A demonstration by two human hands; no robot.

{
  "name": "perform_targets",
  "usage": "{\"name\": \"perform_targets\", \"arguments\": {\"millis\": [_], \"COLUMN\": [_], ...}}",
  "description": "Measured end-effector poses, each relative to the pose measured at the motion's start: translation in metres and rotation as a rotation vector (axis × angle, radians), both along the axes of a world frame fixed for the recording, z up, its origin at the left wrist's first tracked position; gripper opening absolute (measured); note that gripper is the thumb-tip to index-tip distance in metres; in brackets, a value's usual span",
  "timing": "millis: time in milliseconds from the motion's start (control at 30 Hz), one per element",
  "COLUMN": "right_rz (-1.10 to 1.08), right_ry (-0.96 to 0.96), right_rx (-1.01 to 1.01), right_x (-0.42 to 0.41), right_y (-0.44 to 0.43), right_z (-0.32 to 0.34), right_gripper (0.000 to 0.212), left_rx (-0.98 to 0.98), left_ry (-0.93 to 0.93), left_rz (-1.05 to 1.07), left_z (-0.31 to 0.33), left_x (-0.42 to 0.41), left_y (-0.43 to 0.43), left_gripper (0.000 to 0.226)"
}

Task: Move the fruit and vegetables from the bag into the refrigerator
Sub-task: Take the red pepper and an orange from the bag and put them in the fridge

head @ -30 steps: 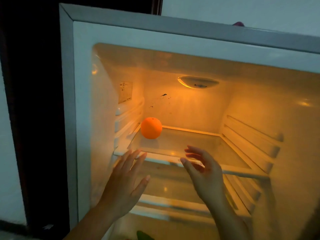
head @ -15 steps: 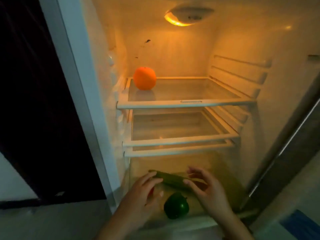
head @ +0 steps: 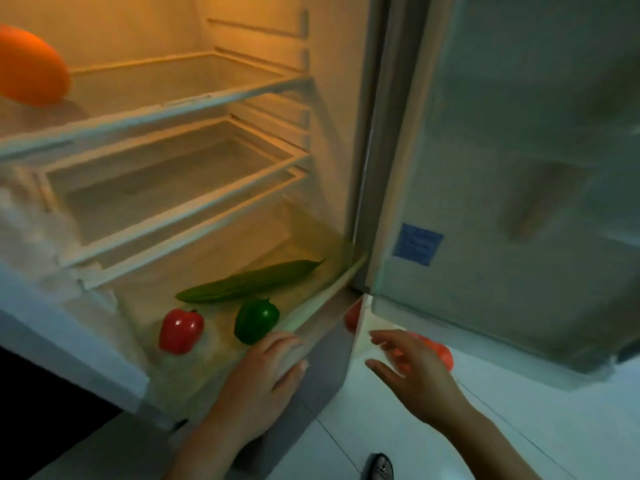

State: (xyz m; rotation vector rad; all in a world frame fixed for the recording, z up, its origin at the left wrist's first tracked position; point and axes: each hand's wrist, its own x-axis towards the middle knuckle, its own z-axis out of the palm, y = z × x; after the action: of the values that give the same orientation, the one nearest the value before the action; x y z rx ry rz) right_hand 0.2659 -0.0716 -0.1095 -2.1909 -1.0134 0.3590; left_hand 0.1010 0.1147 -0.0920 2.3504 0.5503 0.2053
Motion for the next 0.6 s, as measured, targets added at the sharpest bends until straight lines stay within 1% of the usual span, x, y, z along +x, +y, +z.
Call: {"name": "perform_targets", "arguments": {"millis": [133, 333, 467, 600], "right_rz": [-0.132, -0.34, -0.433, -0.532], "right_ry": [0.031, 0.065, 0.066, 0.089], "right_rx": [0.001, 0.02, -0.012, -0.014], "right_x": [-0.003, 0.007, 0.014, 0.022], "right_y": [-0.053, -0.137, -0.213, -0.308], "right_z": [0.0, 0.0, -0.004, -0.007], "right_gripper": [0.038, 0.037, 0.04, 0.043], "left_rx": [-0.012, 0.091, 0.06, 0.108], "left_ry": [0.016, 0.075, 0.094, 0.073], "left_rz": [-0.124, -0.325, -0.473, -0.632], "left_z": [0.0, 0.002, -0.002, -0.008], "left_x": [0.027, 0.074, 0.115, 0.16], "left_y": [-0.024, -0.086, -0.154, -0.251], "left_gripper": [0.027, 0.03, 0.028, 0.03]}}
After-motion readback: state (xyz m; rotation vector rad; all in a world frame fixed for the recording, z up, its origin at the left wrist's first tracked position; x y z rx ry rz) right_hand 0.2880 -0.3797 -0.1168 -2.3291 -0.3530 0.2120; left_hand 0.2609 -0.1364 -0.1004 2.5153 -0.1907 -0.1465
